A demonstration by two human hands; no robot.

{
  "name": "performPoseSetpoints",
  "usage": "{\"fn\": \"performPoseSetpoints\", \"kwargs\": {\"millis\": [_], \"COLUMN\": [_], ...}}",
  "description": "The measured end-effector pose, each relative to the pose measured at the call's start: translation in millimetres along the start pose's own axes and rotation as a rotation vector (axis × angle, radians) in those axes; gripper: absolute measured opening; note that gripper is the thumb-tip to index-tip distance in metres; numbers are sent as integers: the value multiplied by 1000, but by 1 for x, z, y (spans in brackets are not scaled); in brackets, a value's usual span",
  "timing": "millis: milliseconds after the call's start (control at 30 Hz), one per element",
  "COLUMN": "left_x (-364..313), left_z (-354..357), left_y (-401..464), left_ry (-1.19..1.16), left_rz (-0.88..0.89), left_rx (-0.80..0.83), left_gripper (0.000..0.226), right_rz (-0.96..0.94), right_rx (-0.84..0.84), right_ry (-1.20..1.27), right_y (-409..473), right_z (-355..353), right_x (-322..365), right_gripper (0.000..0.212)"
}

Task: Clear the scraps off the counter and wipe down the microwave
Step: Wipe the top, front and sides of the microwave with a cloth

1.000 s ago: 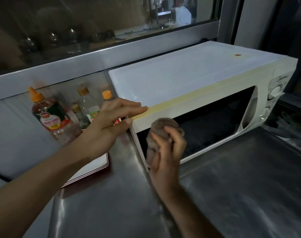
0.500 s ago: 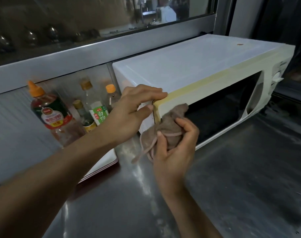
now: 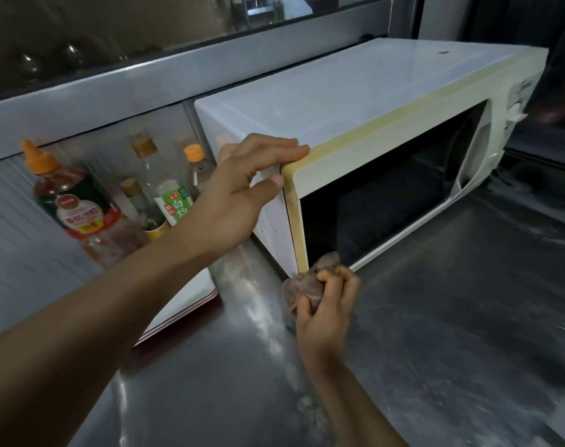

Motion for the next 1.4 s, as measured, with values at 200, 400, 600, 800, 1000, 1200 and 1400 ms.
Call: {"fn": "performPoseSetpoints", "kwargs": {"millis": [200, 400, 600, 800, 1000, 1200, 1400], "left_x": [-4, -5, -1, -6, -12, -14, -15], "left_z": [0, 1, 3, 5, 4, 4, 5], "left_y": [-1, -1, -2, -1, 2, 5, 5], "left_ry": [2, 34, 70, 74, 183, 236, 269], "left_rz": [-6, 9, 27, 22, -20, -22, 19], "left_rx": [-33, -37, -112, -161, -184, -209, -265], "left_gripper": [49, 39, 33, 30, 21, 15, 17], "right_rz": [-10, -116, 171, 198, 27, 258, 42], "right_rx": [-75, -223, 47, 35, -243, -346, -257], "right_ry": [20, 116, 60, 37, 170, 162, 155], "right_y": [18, 37, -3, 7, 77, 157, 71], "right_z": [-19, -28, -1, -12, -40, -70, -28], "right_x": [54, 102, 6, 6, 75, 42, 58], "right_gripper": [22, 24, 38, 36, 46, 52, 52]}}
Point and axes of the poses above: each hand's wrist, its own y-axis towards the middle knuckle, its own z-axis out of the palm, x = y × z, the point moved 7 cm from there along y, towards the middle knuckle, and after that the axes turned 10 degrees about z, right-handed, at the moved point
